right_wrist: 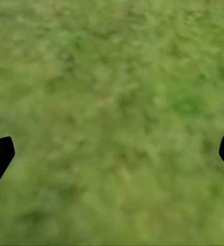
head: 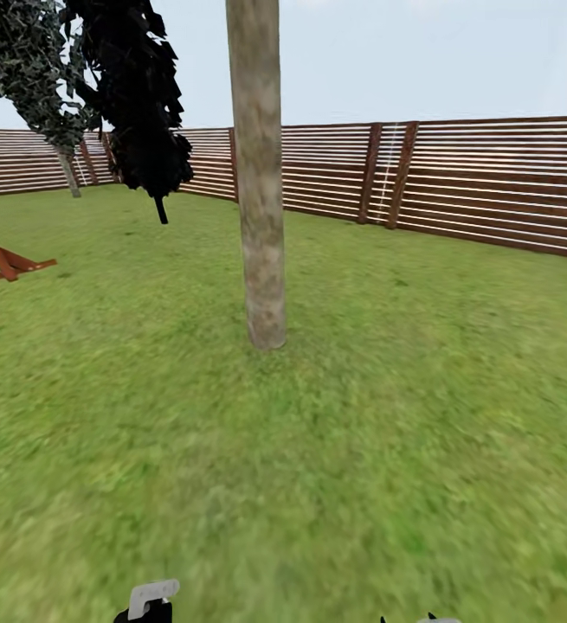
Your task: In the garden, pick up the pesticide atomizer on the floor and spray pesticide onto both trees until each tree trunk is fully covered.
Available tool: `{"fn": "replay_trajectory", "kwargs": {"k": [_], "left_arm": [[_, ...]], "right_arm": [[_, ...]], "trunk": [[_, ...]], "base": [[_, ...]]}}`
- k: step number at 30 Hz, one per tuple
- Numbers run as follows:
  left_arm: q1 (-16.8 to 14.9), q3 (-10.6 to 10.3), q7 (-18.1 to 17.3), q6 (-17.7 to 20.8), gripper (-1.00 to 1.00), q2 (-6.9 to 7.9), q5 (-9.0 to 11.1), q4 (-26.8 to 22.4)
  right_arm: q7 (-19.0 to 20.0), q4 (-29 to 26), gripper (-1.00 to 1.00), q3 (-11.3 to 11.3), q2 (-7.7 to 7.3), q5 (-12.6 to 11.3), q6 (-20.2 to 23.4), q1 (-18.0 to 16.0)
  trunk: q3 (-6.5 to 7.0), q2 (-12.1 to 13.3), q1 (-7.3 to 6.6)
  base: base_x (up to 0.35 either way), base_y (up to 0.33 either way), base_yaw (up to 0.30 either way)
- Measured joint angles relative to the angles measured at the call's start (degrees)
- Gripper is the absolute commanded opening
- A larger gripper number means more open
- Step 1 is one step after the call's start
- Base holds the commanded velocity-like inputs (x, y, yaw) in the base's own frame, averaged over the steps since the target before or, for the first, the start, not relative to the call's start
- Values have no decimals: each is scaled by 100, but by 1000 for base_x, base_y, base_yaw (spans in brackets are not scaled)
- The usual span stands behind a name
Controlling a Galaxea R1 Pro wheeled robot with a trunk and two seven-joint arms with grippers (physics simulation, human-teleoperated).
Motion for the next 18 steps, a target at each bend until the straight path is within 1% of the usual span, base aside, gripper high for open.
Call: {"fn": "replay_trajectory", "kwargs": {"k": [5, 11, 18], "left_arm": [[0, 3, 0, 0, -100, 0, 0, 0], [0, 0, 0, 0, -100, 0, 0, 0], [0, 8, 0, 0, -100, 0, 0, 0]], "right_arm": [[6, 0, 100, 5, 1, 5, 0, 0], [16, 0, 100, 7, 0, 33, 0, 0], [20, 0, 100, 15, 0, 49, 0, 0]], "trunk": [[-36, 0, 0], [-44, 0, 0], [-44, 0, 0]], "base": [[331, -48, 150], [261, -92, 15], [304, -14, 0]]}}
